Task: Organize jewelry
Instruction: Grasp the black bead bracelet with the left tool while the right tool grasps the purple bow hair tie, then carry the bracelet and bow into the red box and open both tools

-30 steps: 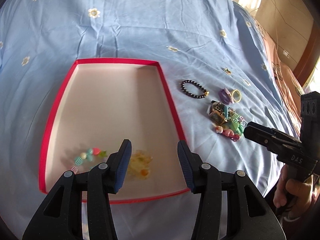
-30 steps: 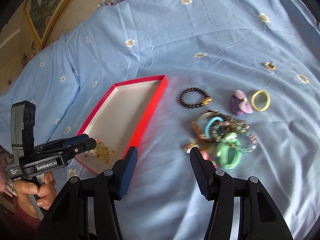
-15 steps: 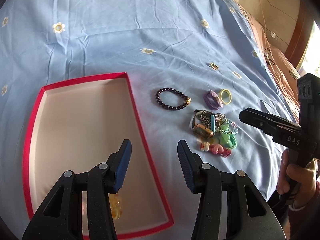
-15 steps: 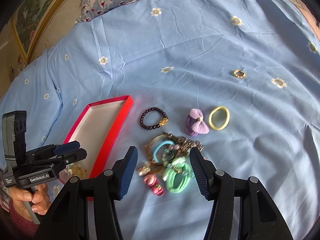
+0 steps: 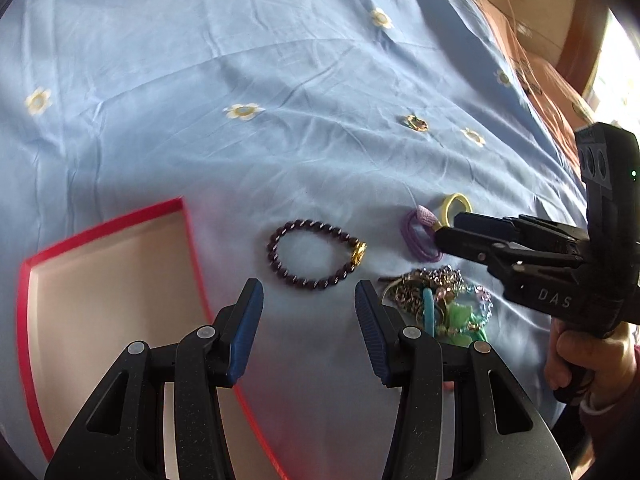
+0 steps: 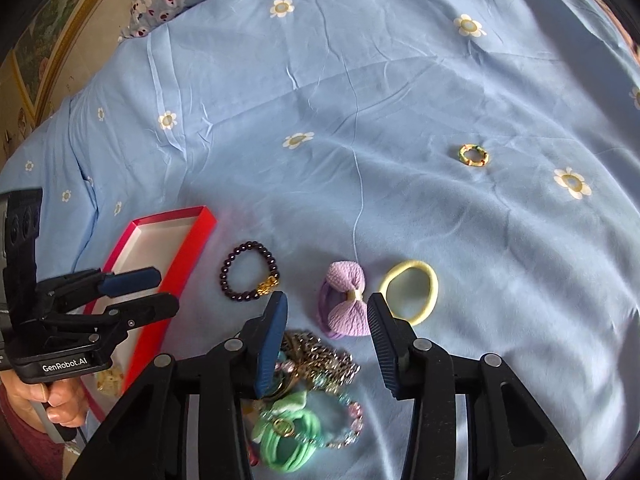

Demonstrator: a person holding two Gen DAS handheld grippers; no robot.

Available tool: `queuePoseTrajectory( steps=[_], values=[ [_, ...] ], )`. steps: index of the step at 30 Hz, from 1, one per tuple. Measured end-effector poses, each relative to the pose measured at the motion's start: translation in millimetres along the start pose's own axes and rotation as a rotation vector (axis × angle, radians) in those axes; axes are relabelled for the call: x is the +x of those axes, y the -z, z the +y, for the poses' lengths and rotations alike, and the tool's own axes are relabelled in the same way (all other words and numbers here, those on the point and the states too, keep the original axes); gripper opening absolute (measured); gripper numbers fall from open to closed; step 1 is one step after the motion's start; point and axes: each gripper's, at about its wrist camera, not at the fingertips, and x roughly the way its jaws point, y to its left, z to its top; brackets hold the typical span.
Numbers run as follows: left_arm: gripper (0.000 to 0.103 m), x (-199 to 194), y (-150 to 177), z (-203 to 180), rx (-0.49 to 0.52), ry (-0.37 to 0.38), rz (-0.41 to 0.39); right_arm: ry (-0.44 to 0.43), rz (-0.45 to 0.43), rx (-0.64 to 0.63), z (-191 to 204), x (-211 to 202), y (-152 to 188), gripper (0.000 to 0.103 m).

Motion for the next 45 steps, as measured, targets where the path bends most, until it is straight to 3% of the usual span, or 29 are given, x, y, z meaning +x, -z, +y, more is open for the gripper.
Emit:
queuePoseTrajectory(
  steps=[5, 10, 13, 15, 17, 26, 32, 45],
  values=[
    [0.047, 30.9, -13.7, -13.7, 0.094, 0.016, 0.058, 0.008, 0.043, -0.01, -6.6, 19.1, -2.2, 0.039],
    [0.046, 54.0, -10.1, -18.5, 0.131, 0.031, 0.123, 0.001, 0.059, 0.001, -13.1, 25.0, 0.7, 0.02],
    [0.036, 58.5, -9.9, -14.9, 0.114, 0.04, 0.136, 0.003, 0.053, 0.005, -13.6, 24.7, 1.3, 0.015],
    [0.014, 58.5, -10.5, -13.2, 0.113, 0.05, 0.135, 0.002, 0.042, 0.007, -12.8, 21.7, 1.2, 0.015],
    [0.007, 57.9, -10.4, -12.0, 0.115, 0.044, 0.133, -0.01, 0.03, 0.014, -11.3, 17.3, 0.9, 0.015],
    [0.007, 20.4, -8.0, -10.2, 0.082, 0.073, 0.039, -0.041, -0.017, 0.024, -0.8, -9.2, 0.6, 0.015],
    [0.007, -15.3, -1.6, 1.6, 0.005, 0.15, -0.012, -0.062, -0.032, 0.021, 11.1, -19.9, 0.6, 0.015],
    [0.007, -69.9, 27.5, 33.0, -0.095, 0.121, -0.095, -0.115, -0.032, -0.037, 56.2, -23.7, 1.3, 0.015]
  ],
)
